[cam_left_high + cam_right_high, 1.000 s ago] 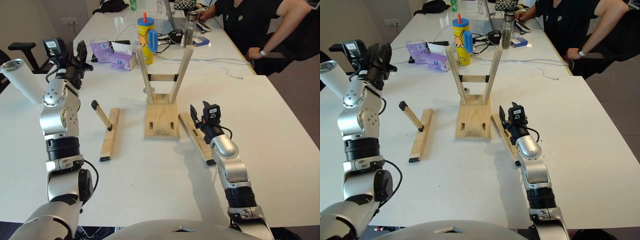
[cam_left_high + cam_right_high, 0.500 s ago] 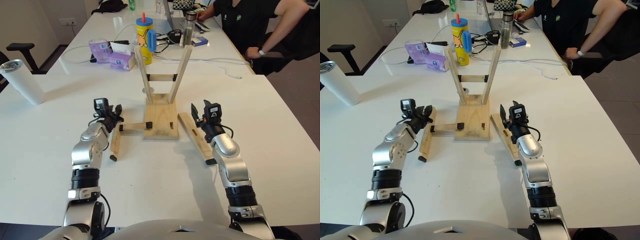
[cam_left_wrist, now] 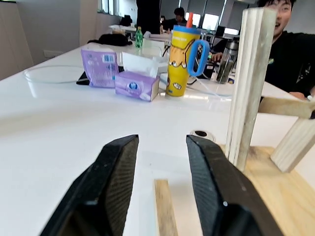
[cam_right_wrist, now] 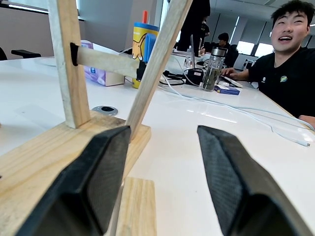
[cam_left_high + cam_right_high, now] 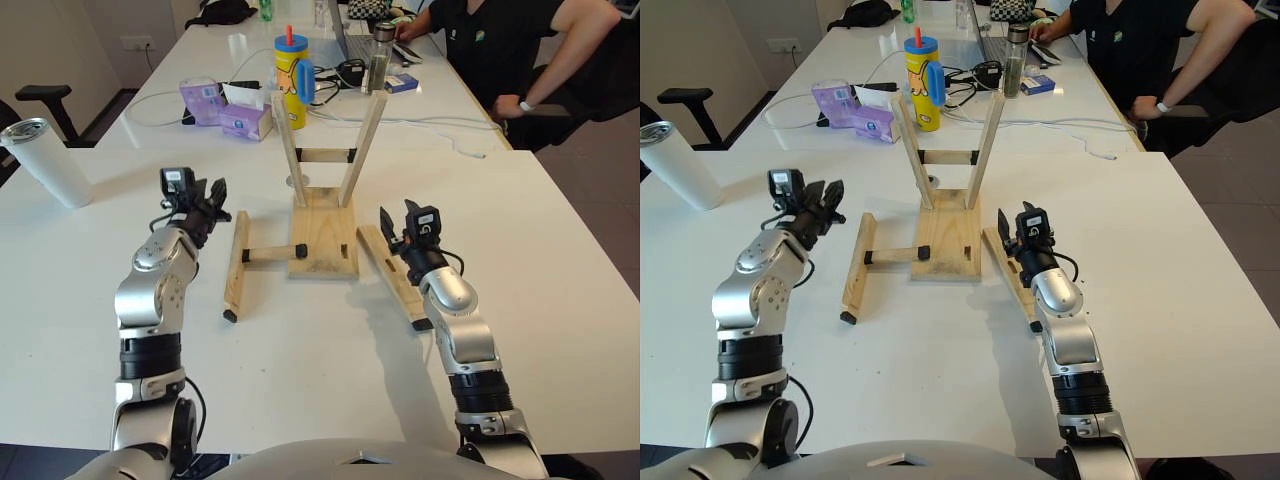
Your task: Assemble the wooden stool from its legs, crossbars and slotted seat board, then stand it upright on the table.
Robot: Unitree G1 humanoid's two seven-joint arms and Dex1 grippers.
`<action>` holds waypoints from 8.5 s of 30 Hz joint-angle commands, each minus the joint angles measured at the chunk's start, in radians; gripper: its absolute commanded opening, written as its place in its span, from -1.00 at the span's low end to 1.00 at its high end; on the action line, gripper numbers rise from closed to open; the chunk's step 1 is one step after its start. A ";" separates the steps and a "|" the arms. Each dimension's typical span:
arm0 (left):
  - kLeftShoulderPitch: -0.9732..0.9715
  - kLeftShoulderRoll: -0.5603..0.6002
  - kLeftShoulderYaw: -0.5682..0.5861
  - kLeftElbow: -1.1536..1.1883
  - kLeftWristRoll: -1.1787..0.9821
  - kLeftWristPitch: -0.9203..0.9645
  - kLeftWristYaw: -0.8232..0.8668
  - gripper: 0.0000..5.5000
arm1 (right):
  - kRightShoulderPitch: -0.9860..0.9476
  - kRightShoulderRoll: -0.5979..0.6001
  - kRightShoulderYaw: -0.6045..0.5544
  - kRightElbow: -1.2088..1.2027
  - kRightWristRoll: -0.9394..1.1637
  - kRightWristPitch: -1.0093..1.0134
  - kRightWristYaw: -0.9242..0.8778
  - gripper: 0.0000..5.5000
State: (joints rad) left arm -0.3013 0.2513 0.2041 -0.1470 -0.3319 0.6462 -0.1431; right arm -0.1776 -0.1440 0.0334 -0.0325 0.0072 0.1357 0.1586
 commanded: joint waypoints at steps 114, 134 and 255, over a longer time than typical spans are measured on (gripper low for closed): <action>0.081 -0.015 -0.071 -0.171 -0.914 0.178 -0.414 -0.62 | -0.666 -0.191 -0.362 0.229 1.519 1.081 0.219 -0.61; 0.029 -0.018 0.142 0.051 -0.735 -0.013 -0.085 -0.09 | -0.617 -0.190 -0.344 0.211 1.006 0.690 0.103 -0.62; 0.112 -0.160 0.061 -0.009 -0.545 -0.023 -0.035 -0.09 | -0.444 -0.091 -0.278 0.520 0.209 0.822 -0.237 -0.23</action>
State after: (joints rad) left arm -0.1818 0.0891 0.2709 -0.1614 -0.8898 0.6226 -0.1783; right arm -0.6402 -0.2174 -0.2566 0.4384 0.2437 0.9662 -0.0823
